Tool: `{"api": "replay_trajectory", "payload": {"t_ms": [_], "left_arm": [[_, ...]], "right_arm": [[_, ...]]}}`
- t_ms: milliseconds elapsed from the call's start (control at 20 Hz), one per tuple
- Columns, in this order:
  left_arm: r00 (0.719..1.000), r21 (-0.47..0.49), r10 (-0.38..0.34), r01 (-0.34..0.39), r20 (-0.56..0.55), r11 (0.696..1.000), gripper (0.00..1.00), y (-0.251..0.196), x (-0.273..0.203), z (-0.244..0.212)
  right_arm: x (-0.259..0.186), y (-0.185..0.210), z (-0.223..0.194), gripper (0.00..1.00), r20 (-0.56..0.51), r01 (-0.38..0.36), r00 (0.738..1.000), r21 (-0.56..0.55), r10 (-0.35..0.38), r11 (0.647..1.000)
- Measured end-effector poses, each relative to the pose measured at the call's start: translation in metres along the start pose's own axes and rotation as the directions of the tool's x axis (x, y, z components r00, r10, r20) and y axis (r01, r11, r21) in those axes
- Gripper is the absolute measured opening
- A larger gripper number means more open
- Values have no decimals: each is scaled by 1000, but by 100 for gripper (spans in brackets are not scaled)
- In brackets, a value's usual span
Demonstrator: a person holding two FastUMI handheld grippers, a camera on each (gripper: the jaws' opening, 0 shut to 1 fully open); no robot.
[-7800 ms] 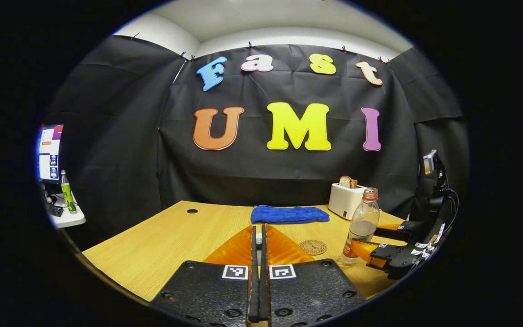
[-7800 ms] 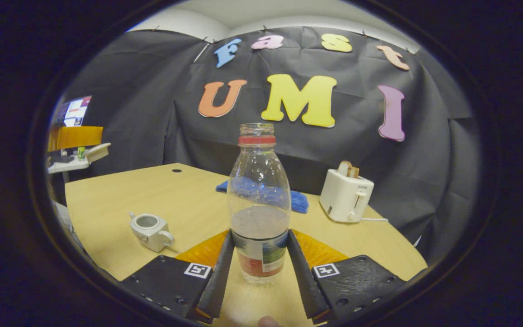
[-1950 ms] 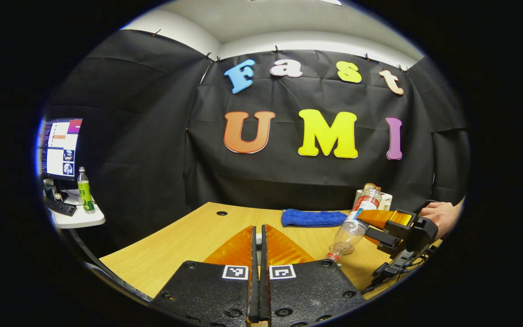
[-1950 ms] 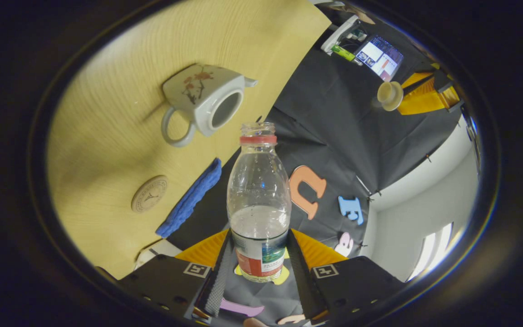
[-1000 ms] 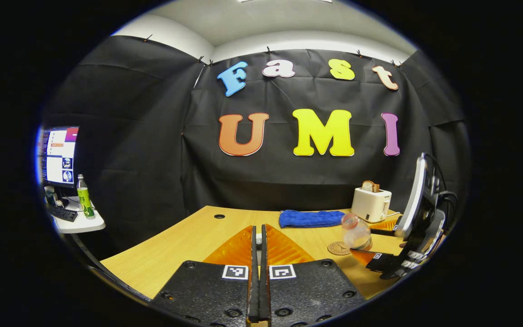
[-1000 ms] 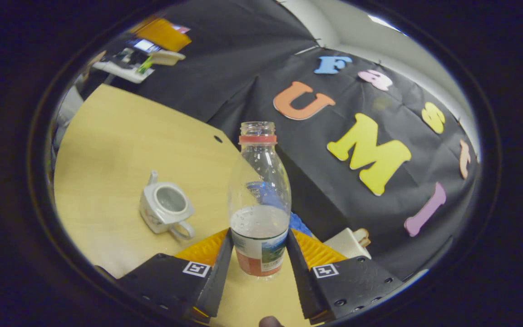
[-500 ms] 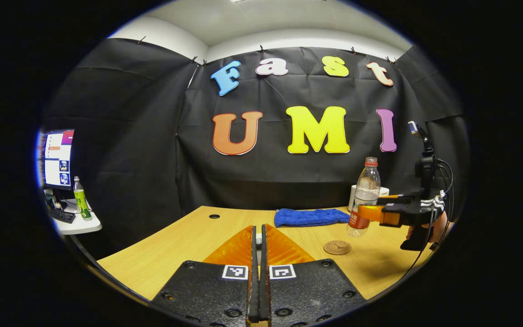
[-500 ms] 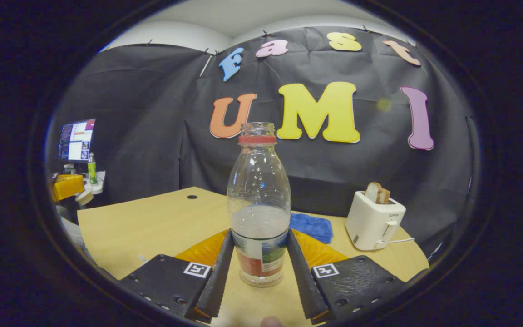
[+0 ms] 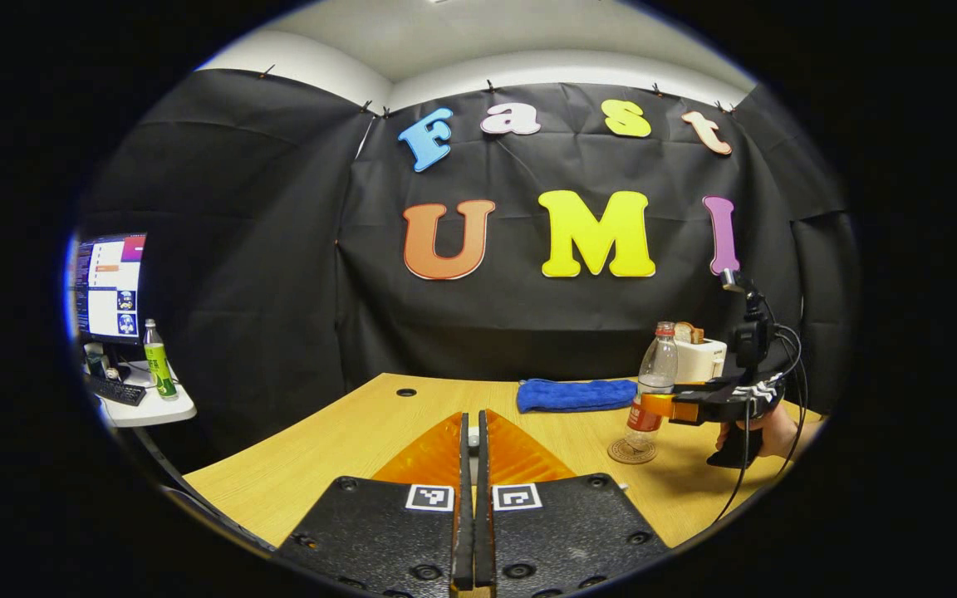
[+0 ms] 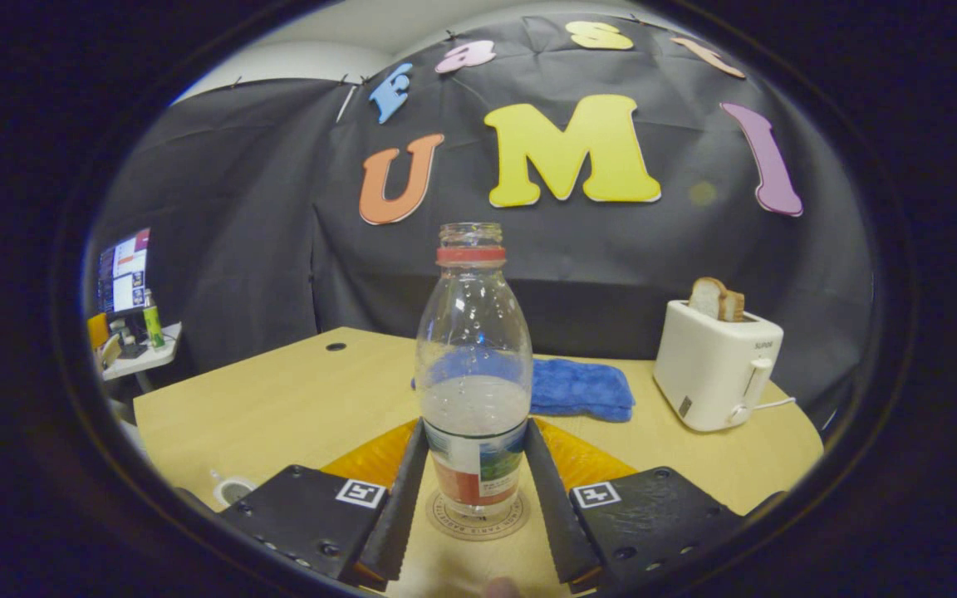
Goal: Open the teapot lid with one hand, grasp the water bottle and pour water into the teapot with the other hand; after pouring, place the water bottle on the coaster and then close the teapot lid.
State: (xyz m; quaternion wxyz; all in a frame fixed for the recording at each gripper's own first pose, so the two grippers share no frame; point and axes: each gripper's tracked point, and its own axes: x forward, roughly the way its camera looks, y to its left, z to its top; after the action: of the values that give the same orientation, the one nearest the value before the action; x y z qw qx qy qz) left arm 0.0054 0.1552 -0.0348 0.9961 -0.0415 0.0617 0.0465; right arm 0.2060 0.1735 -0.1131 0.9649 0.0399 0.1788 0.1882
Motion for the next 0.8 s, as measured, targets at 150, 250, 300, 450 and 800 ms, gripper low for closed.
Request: {"api": "replay_trajectory", "payload": {"t_ms": [150,250,300,450,800], "left_arm": [[1000,-3,2,-2,0,1000,3,0,1,-1],[1000,-1,-1,1,-1,1000,3,-1,-1,0],[1000,1,-3,3,0,1000,3,-1,-1,1],[1000,3,-10,10,6,1000,3,-4,-2,1],[1000,5,-14,14,17,1000,3,-8,-3,7]], "right_arm": [[6,-1,-13,67,-24,4,1000,-5,-5,1000],[6,-1,-16,67,-24,5,1000,-8,-5,1000],[7,-2,-16,67,-19,10,1000,-10,-10,1000],[6,0,-19,71,-27,9,1000,-12,-9,1000],[-3,3,-19,95,-20,9,1000,-31,-10,999]]}}
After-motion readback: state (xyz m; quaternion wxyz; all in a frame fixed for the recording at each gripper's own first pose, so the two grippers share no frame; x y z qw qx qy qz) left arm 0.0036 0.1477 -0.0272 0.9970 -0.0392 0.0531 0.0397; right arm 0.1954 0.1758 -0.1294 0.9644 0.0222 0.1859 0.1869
